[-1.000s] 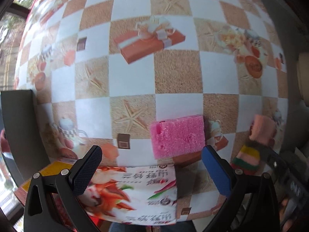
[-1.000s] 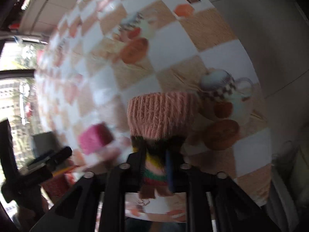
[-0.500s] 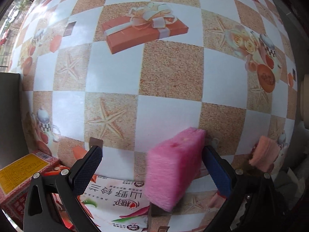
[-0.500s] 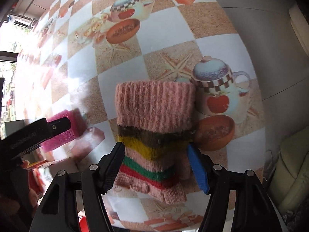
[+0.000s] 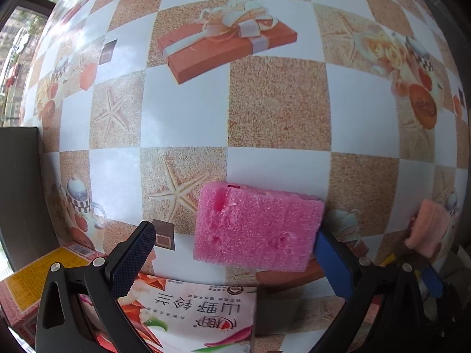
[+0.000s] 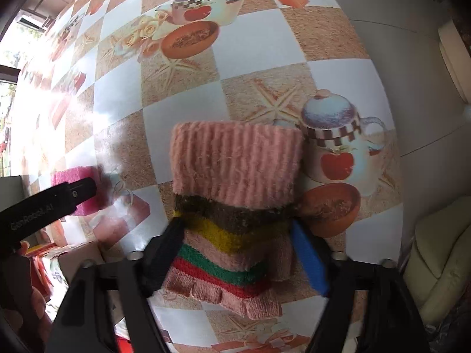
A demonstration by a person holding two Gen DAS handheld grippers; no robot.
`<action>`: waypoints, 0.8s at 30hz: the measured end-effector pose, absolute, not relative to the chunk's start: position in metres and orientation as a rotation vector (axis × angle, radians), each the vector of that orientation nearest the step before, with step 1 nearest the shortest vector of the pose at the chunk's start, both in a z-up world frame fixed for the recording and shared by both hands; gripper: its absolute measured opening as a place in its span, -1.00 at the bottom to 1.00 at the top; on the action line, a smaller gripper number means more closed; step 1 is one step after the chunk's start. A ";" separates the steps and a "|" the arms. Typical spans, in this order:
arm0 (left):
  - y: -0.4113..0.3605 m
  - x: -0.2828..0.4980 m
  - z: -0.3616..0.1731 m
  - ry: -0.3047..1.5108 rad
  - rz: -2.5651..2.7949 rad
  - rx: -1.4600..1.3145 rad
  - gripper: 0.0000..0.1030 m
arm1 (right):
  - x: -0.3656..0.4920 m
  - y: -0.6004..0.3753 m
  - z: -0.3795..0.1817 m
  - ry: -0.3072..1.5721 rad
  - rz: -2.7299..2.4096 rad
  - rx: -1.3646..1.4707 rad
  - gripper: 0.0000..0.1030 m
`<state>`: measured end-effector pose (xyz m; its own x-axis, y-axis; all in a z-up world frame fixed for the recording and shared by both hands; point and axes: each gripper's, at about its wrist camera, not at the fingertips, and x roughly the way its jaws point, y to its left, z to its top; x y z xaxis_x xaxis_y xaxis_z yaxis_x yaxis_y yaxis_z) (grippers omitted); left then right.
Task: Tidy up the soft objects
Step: 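Grasp the pink foam sponge with the left tool while the right tool lifts the glove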
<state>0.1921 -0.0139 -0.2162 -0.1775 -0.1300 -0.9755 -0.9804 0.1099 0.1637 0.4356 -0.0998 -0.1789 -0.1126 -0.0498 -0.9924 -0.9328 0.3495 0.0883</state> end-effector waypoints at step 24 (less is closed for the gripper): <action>-0.015 0.255 -0.148 1.438 0.992 -0.936 0.40 | 0.383 -0.096 -0.150 1.438 1.135 -0.913 -0.67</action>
<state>0.2548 -0.0151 -0.1475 -0.0874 -0.0208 -0.9960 -0.9386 0.3368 0.0753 0.3826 -0.0961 -0.1504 -0.1684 0.0362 -0.9851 -0.9498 0.2613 0.1720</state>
